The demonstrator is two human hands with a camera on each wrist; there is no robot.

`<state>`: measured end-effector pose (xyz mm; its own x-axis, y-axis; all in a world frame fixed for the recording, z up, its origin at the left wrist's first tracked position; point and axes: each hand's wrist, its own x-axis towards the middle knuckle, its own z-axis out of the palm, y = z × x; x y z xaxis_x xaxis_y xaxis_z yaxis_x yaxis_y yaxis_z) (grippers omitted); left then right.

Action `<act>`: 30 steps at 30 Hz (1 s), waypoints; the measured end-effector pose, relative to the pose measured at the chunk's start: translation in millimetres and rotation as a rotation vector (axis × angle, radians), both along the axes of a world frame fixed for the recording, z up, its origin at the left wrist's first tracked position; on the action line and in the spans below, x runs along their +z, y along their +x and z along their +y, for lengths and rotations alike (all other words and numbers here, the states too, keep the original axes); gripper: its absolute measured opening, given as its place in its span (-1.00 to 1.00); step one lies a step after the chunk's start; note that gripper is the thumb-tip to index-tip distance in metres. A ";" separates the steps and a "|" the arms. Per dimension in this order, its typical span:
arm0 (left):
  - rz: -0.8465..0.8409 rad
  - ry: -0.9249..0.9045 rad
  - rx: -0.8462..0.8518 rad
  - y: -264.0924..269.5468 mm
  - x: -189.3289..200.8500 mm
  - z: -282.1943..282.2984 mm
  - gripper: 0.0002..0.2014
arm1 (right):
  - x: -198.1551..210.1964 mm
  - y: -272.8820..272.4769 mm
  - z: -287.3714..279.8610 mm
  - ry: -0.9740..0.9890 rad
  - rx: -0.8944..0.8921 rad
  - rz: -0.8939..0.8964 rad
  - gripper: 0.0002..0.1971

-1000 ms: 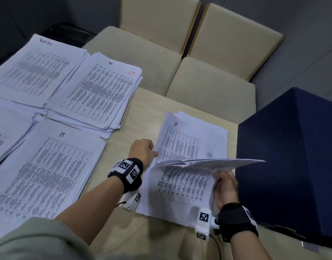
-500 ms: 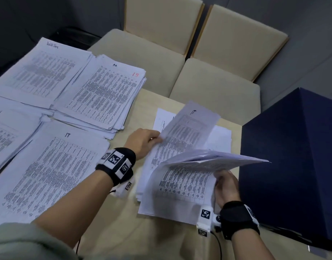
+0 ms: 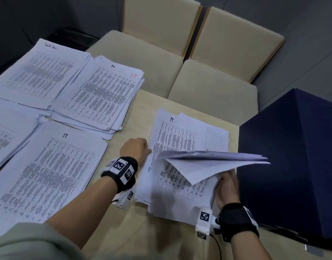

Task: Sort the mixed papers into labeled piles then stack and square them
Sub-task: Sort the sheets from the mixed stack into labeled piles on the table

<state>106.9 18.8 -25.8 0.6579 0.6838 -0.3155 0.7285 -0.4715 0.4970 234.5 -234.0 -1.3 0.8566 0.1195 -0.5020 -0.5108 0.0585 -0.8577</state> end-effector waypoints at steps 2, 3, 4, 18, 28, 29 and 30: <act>-0.021 0.122 -0.098 -1.3 2.9 -2.5 -0.67 | 0.7 0.2 -2.4 -0.022 -0.006 0.024 -0.71; -0.046 0.179 -0.134 -1.6 4.5 -3.4 -0.63 | 1.7 0.2 -2.1 -0.029 -0.009 0.029 -0.72; -0.079 0.230 -0.171 -2.1 7.3 -4.1 -0.60 | 0.8 0.1 -2.4 -0.027 -0.008 0.026 -0.72; -0.365 -0.415 -0.079 -9.6 11.5 -5.9 -0.72 | 18.4 -14.0 4.4 0.113 0.047 0.035 -0.68; -0.088 0.116 -0.015 -0.4 -4.9 -10.0 -0.74 | 12.8 -14.6 -9.7 0.152 0.101 0.059 -0.40; -0.122 0.173 -0.064 -1.1 -3.6 -9.1 -0.75 | 11.1 -13.4 -11.8 0.175 0.104 0.081 -0.48; -0.187 0.197 -0.119 -1.8 -3.6 -6.9 -0.75 | 7.6 -12.0 -10.9 0.238 0.065 0.190 -0.57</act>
